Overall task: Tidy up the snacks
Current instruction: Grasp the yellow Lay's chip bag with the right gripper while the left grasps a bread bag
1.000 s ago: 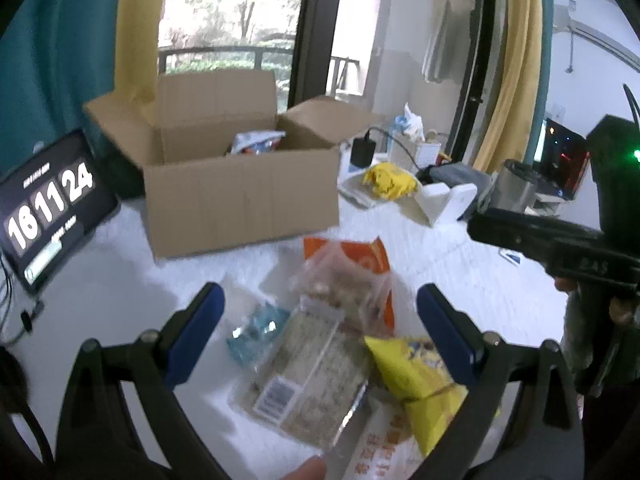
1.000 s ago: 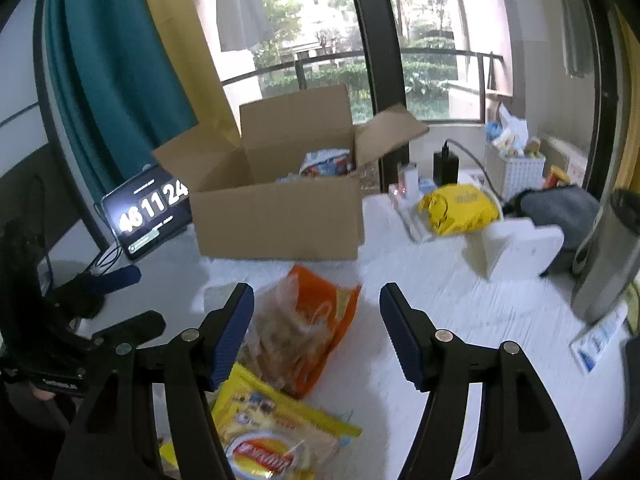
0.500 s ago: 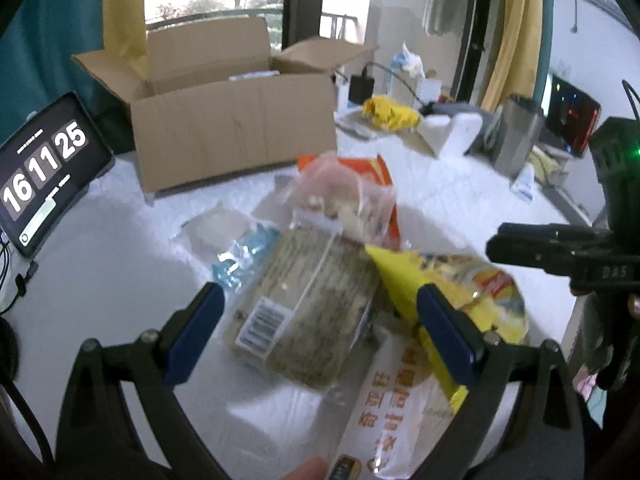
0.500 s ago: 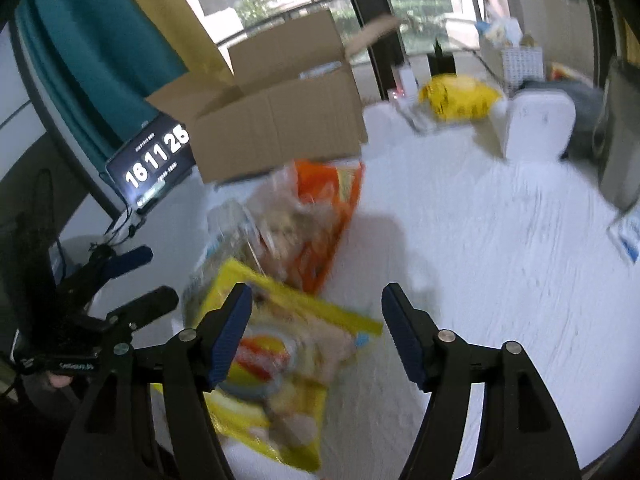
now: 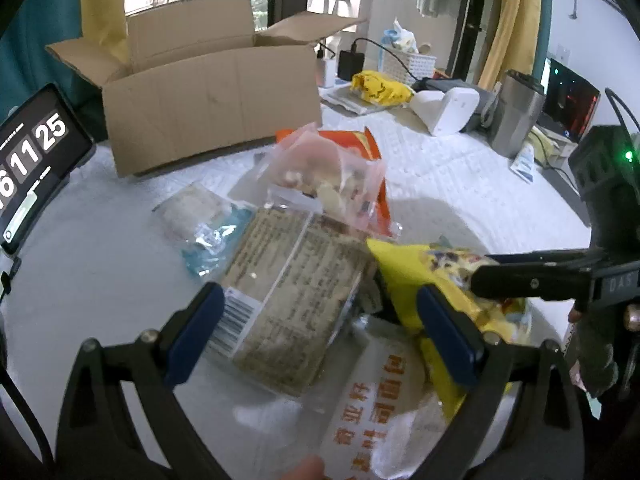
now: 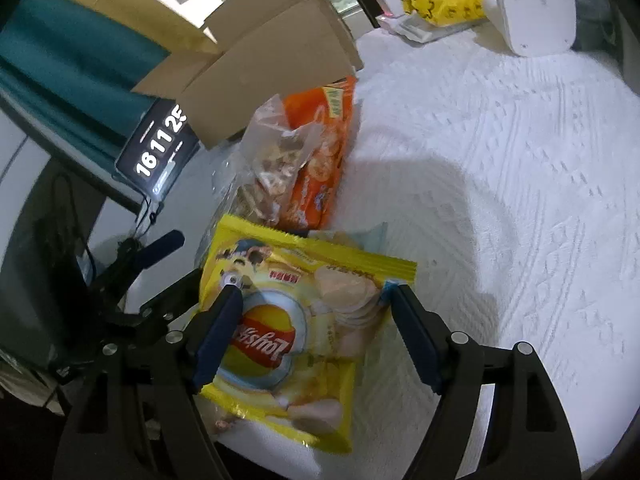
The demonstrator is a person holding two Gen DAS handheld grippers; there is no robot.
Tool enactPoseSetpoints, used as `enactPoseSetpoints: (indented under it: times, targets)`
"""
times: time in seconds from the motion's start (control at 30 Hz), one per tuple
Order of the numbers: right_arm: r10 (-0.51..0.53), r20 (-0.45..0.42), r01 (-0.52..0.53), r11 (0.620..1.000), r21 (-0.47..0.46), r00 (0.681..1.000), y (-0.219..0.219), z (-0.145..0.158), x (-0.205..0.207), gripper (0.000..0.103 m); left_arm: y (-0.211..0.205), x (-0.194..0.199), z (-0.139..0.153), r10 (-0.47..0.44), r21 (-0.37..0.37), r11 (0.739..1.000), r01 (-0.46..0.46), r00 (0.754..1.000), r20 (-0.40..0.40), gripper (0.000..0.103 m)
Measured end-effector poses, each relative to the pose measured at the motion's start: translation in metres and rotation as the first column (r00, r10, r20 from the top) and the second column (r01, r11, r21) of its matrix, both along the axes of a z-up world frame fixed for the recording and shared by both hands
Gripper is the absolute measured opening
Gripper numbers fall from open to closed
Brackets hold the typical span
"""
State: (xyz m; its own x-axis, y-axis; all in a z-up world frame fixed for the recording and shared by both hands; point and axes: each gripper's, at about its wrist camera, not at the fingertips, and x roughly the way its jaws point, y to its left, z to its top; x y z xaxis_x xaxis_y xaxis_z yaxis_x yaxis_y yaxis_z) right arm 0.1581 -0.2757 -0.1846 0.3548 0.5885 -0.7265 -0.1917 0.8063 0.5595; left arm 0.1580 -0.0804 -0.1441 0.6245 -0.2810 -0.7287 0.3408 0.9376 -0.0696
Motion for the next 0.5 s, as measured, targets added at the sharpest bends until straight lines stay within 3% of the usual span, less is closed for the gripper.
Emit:
enactPoseSetpoints:
  times: [0.1,0.27,0.5]
  targets:
    - [0.001,0.008,-0.001,1.000,0.007,1.000,-0.001,-0.004,0.002,0.074,0.007,0.007,0.000,0.017,0.013,1.000,-0.017,1.000,0.001,0.098]
    - [0.025,0.051,-0.024,0.999,-0.022,0.998,0.002,-0.003,0.006,0.027,0.012,0.017,-0.009,0.021,0.076,0.997,-0.020,1.000,-0.022,0.098]
    - [-0.012,0.176,0.035,0.991,-0.129,0.984,-0.010,0.019,0.015,0.015,-0.006,0.021,-0.020,-0.067,0.157,0.985,0.072,0.997,-0.039,0.098]
